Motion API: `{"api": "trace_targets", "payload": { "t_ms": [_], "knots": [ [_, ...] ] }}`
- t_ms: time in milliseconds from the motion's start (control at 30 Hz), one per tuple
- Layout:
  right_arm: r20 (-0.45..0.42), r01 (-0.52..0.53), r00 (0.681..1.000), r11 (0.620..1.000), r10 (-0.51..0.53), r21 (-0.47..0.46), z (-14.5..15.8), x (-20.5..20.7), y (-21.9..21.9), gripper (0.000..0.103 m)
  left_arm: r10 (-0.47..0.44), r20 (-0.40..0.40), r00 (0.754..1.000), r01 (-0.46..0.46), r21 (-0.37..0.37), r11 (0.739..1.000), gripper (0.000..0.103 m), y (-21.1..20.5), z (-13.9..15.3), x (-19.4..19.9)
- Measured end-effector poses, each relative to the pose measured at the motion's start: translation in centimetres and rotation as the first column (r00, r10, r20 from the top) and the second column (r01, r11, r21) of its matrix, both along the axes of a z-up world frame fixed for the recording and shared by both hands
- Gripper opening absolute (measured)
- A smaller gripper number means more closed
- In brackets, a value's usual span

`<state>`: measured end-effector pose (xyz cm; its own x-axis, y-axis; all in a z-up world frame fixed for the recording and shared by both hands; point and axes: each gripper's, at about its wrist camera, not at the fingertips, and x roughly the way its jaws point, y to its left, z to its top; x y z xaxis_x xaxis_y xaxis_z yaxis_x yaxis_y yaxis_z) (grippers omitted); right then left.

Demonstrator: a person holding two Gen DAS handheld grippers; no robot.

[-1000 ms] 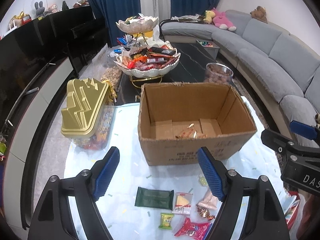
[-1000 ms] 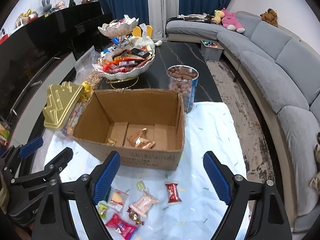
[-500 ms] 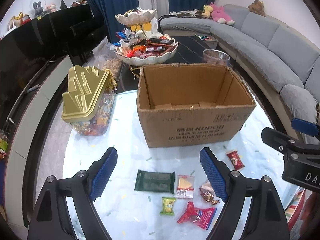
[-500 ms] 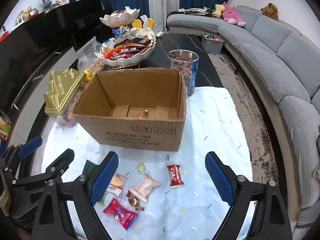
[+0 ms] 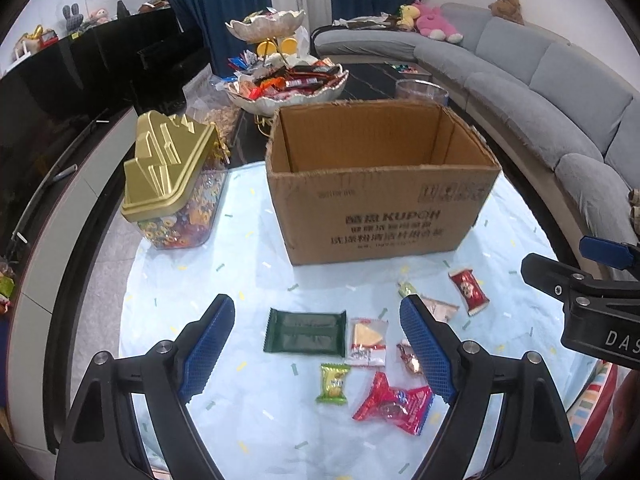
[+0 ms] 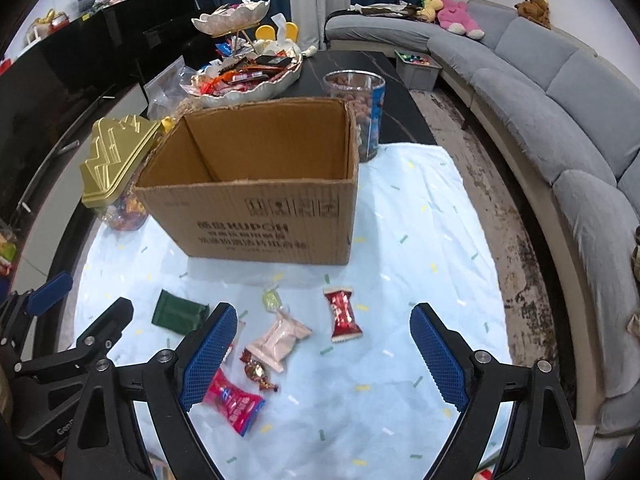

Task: Organize snacks
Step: 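Withdraw both tools from the box back toward the remaining snacks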

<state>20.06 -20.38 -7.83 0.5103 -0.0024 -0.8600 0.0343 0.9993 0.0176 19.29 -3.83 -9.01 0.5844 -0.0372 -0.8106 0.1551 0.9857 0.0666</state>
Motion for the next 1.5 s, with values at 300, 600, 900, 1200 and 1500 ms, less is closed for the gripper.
{"api": "trace_targets", "payload": {
  "t_ms": [300,600,900,1200,1500],
  "knots": [
    [0.0,-0.039,0.999,0.999,0.039,-0.028,-1.7,-2.0,0.9,0.089,0.001,-0.03,1.0,-0.001,0.01,1.0,0.085,0.1,-1.8,-1.7],
    [-0.025,-0.03,0.999,1.0,0.03,-0.009,-3.2,-2.8,0.7,0.089,0.011,-0.041,0.999,-0.01,0.017,1.0,0.085,0.3,-3.2,-3.3],
    [-0.044,-0.05,0.998,0.999,0.049,-0.01,-5.3,-4.2,0.7,0.089,0.003,-0.061,0.998,-0.001,0.029,1.0,0.085,0.2,-5.0,-4.9],
    [-0.046,-0.064,0.997,0.997,0.062,-0.045,-6.4,-5.1,0.8,0.089,0.002,-0.074,0.997,-0.001,0.013,1.0,0.085,-0.1,-6.7,-5.6],
    [-0.066,-0.048,0.997,0.999,0.047,-0.023,-7.2,-5.0,-0.3,0.089,-0.084,-0.074,0.994,0.084,-0.004,0.996,0.085,-2.0,-7.9,-6.6]
  ]
}}
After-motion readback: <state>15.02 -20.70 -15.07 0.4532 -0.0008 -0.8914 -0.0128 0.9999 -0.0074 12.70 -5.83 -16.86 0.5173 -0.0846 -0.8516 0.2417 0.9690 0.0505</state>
